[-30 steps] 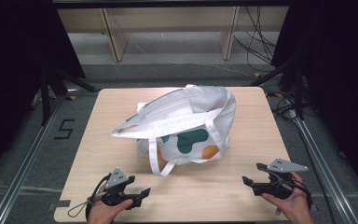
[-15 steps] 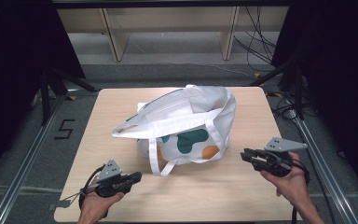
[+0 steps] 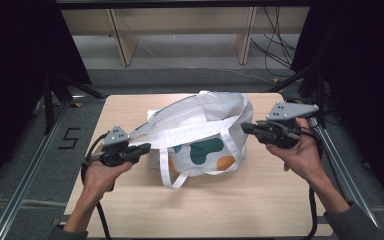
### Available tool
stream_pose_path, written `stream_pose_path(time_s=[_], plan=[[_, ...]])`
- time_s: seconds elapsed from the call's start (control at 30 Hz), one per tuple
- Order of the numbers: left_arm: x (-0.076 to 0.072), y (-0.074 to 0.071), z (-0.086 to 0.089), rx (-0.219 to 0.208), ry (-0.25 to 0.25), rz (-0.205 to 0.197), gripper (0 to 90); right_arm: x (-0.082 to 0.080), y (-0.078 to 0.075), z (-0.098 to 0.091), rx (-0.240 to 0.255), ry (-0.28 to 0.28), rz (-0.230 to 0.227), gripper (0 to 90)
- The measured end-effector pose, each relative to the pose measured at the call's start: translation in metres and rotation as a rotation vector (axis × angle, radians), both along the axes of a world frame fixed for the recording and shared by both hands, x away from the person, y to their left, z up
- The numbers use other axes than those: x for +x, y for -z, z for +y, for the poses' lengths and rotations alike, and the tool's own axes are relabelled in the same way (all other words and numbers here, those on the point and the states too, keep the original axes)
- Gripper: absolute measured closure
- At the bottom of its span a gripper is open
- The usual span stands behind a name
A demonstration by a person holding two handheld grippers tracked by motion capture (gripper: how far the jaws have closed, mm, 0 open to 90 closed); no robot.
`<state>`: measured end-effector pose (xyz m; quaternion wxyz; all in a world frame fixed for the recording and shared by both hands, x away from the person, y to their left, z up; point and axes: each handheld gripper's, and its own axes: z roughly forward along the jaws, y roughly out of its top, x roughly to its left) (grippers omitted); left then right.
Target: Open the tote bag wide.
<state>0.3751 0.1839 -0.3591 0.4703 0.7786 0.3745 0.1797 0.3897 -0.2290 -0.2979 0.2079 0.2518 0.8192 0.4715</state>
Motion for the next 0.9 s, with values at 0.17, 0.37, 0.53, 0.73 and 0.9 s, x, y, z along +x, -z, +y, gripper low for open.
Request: stream_pose_path(time_s=[0.17, 0.37, 0.53, 0.73, 0.9], plan=[[0.021, -0.012, -0.004, 0.022, -0.025, 0.002, 87.3, 0.017, -0.017, 0.013, -0.021, -0.005, -0.025, 90.0], [0.052, -0.005, -0.006, 0.096, -0.058, 0.029, 86.9, 0.057, -0.015, 0.033, -0.126, 0.047, 0.016, 90.0], [0.077, 0.032, -0.002, 0.083, -0.117, 0.102, 87.2, 0.082, 0.024, 0.03, -0.248, 0.12, 0.115, 90.0], [0.088, 0.057, -0.003, 0.106, -0.117, 0.164, 87.6, 0.108, 0.082, 0.017, -0.283, 0.193, 0.258, 90.0], [0.095, 0.08, -0.013, 0.185, -0.13, 0.192, 87.9, 0.115, 0.112, 0.018, -0.324, 0.196, 0.301, 90.0]])
